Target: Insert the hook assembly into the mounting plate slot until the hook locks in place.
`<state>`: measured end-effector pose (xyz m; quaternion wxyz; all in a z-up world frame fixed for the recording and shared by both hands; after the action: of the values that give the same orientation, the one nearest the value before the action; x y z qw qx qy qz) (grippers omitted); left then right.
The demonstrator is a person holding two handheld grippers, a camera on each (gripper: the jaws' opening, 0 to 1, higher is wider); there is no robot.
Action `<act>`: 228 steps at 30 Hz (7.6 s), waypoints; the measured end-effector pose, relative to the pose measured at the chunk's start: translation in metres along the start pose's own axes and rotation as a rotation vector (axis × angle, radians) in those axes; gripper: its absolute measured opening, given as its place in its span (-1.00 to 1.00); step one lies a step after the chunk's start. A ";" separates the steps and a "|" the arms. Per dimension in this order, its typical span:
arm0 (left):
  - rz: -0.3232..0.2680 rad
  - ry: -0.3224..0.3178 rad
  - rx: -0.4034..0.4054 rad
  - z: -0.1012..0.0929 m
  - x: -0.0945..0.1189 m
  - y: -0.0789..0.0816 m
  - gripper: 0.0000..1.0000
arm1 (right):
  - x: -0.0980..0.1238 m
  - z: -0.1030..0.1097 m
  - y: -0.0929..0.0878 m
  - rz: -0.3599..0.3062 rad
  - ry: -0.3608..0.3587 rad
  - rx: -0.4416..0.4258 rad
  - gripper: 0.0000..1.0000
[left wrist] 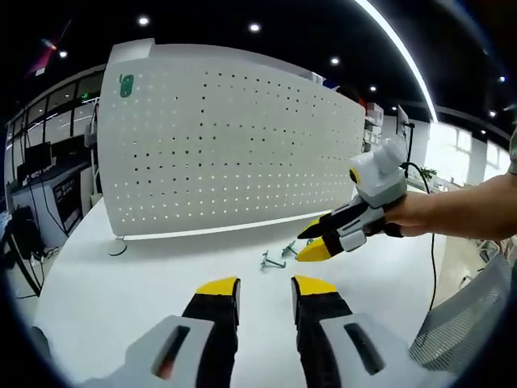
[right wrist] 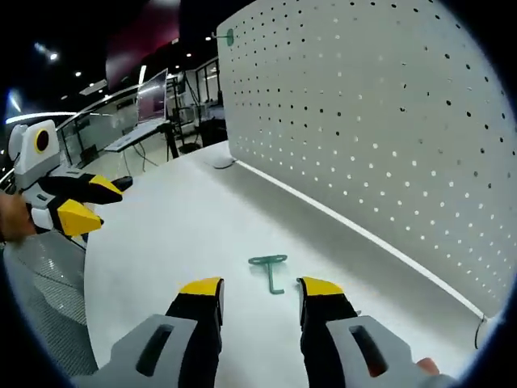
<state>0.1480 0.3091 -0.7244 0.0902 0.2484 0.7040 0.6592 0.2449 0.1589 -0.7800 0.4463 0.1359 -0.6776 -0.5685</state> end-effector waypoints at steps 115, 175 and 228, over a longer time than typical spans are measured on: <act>0.028 -0.011 0.037 0.002 -0.005 -0.008 -0.54 | -0.042 -0.009 -0.018 0.084 0.094 0.089 -0.80; 0.040 -0.034 0.027 -0.002 -0.008 -0.010 -0.57 | -0.031 0.013 -0.003 0.065 0.173 0.122 -1.00; -0.158 -0.081 -0.120 -0.031 0.010 0.048 -0.64 | 0.054 0.086 0.102 -0.005 0.189 -0.008 -1.00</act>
<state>0.1364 0.2870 -0.6724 0.1850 0.2130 0.6764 0.6804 0.1821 0.2096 -0.6613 0.5074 0.1886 -0.6299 -0.5569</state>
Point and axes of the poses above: the point that each gripper's makers call its tool centre point, and the gripper's own axes: x roughly backward along the fingers, z roughly to its left, y roughly out of its top, the point moved 4 cm from there along x, roughly backward along the fingers, and after that the axes turned 9 degrees about -z, right-handed, at the moved point
